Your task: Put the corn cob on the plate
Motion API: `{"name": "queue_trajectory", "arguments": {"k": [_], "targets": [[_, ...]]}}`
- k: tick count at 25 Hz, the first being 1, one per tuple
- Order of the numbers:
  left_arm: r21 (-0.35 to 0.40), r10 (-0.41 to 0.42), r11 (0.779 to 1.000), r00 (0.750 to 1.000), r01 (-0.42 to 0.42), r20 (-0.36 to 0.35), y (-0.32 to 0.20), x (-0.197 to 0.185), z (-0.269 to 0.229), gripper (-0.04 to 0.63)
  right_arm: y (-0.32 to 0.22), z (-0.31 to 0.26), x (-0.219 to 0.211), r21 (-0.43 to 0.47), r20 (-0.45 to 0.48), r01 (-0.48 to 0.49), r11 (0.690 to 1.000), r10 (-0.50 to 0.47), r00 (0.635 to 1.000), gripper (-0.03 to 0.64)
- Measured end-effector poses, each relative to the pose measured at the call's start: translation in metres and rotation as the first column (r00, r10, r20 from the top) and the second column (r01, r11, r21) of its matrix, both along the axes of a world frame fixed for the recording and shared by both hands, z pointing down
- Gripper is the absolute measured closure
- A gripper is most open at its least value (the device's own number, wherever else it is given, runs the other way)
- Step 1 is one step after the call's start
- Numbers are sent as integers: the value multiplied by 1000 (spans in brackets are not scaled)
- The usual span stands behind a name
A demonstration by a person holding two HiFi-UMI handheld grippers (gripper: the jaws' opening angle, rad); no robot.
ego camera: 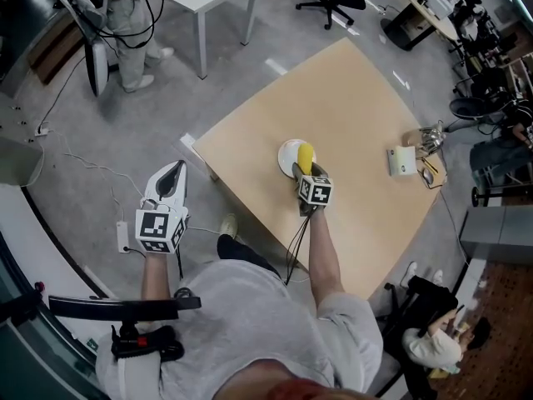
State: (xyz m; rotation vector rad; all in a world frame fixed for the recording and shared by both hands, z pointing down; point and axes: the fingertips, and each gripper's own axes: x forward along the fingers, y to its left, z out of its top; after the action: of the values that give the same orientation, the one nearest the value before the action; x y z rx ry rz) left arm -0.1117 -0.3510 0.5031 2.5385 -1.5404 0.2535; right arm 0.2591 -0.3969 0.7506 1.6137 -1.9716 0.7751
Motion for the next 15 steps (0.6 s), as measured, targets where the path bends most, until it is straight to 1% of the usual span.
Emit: {"name": "queue_trajectory", "arguments": {"k": [5,10,15], "targets": [[-6,-13,1000,1000,13,3,-1,-3,0,575,-3,10,0,-38,-3,0,999,-1,1000,367],[-6,-24,1000,1000,24,4,-2,-5,-1,575,-3,25,1,-99,-3,4,995,-4,1000,365],[-14,-27,1000,1000,27,9,-9,-8,2,575,-6,31,-5,-131,1,0,991,0,1000,366]]}}
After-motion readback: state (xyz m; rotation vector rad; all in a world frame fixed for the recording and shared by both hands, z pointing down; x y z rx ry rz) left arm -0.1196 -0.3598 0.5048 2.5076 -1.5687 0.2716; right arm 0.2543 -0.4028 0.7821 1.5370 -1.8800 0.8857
